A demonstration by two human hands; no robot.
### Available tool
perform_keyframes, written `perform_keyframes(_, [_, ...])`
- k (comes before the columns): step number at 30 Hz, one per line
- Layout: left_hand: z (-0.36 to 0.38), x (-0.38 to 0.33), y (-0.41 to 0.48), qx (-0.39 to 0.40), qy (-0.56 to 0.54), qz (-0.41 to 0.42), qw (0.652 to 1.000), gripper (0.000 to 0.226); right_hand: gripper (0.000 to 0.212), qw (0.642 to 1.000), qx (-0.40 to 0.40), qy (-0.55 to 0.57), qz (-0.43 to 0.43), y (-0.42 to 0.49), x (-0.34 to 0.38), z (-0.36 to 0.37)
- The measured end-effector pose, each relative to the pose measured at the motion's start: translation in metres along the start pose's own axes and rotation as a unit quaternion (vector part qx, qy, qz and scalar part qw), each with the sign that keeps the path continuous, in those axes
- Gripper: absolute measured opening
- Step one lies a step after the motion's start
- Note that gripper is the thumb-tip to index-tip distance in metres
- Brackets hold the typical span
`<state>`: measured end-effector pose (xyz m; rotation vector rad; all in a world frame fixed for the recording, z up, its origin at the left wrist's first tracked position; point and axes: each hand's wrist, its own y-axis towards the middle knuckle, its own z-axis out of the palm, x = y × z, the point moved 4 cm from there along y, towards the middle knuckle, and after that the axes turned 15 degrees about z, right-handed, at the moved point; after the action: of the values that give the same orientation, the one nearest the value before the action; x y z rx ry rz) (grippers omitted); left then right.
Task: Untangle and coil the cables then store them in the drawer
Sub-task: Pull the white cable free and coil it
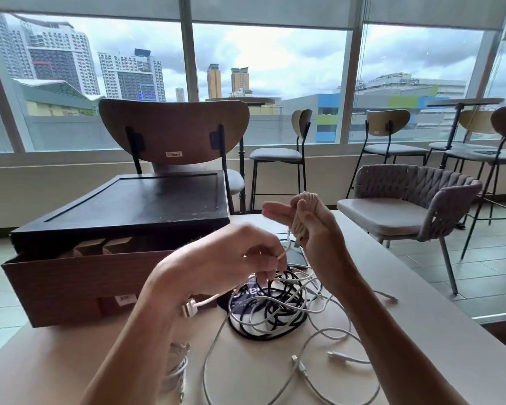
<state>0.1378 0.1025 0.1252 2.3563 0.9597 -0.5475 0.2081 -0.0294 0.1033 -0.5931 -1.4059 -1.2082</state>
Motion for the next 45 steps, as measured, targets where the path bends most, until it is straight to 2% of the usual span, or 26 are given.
perform_keyframes(2, [-0.01,-0.001,-0.005,-0.028,-0.032,0.01,0.999,0.016,0.024,0.992,-0.007,-0.125,-0.011,-0.004,-0.004,0.003])
perform_keyframes(4, [-0.019,0.0,-0.012,-0.045,-0.043,0.014,0.998,0.016,0.026,0.986,0.005,-0.168,-0.02,-0.006,-0.01,0.009])
perform_keyframes(12, [-0.038,-0.003,-0.026,-0.069,-0.132,0.037,0.988,0.017,0.025,0.994,0.063,-0.072,0.059,-0.002,-0.021,0.012])
perform_keyframes(17, [-0.042,0.023,-0.022,-0.23,-0.032,-0.015,0.973,0.017,0.033,0.985,0.144,-0.036,0.088,-0.002,-0.026,0.017])
perform_keyframes(21, [-0.024,0.031,-0.009,-0.214,-0.129,0.023,0.968,0.03,0.04,0.969,0.197,0.04,0.143,-0.007,-0.025,0.024])
perform_keyframes(26, [-0.013,0.041,-0.006,-0.253,-0.191,0.036,0.948,0.034,0.037,0.936,0.259,0.167,0.173,-0.007,-0.019,0.024])
perform_keyframes(28, [-0.011,0.043,-0.005,-0.271,-0.177,0.03,0.946,0.03,0.038,0.937,0.248,0.18,0.17,-0.005,-0.02,0.023])
perform_keyframes(31, [-0.009,0.045,0.001,-0.33,-0.165,0.024,0.929,0.021,0.04,0.949,0.163,0.212,0.165,0.0,-0.02,0.022])
perform_keyframes(33, [-0.006,0.046,0.004,-0.366,-0.184,0.014,0.912,0.019,0.043,0.942,0.111,0.264,0.177,0.003,-0.019,0.02])
perform_keyframes(37, [0.002,0.053,0.008,-0.425,-0.272,-0.021,0.863,0.018,0.023,0.925,0.045,0.315,0.206,0.006,-0.017,0.018])
perform_keyframes(40, [0.007,0.057,0.009,-0.454,-0.337,-0.058,0.823,0.019,0.02,0.939,0.057,0.254,0.226,0.003,-0.015,0.019])
perform_keyframes(42, [0.005,0.058,0.008,-0.47,-0.337,-0.068,0.813,0.021,0.017,0.954,0.089,0.17,0.232,-0.002,-0.012,0.019])
perform_keyframes(45, [-0.003,0.06,0.001,-0.51,-0.283,-0.064,0.81,0.021,0.016,0.954,0.134,0.093,0.252,-0.009,-0.009,0.016])
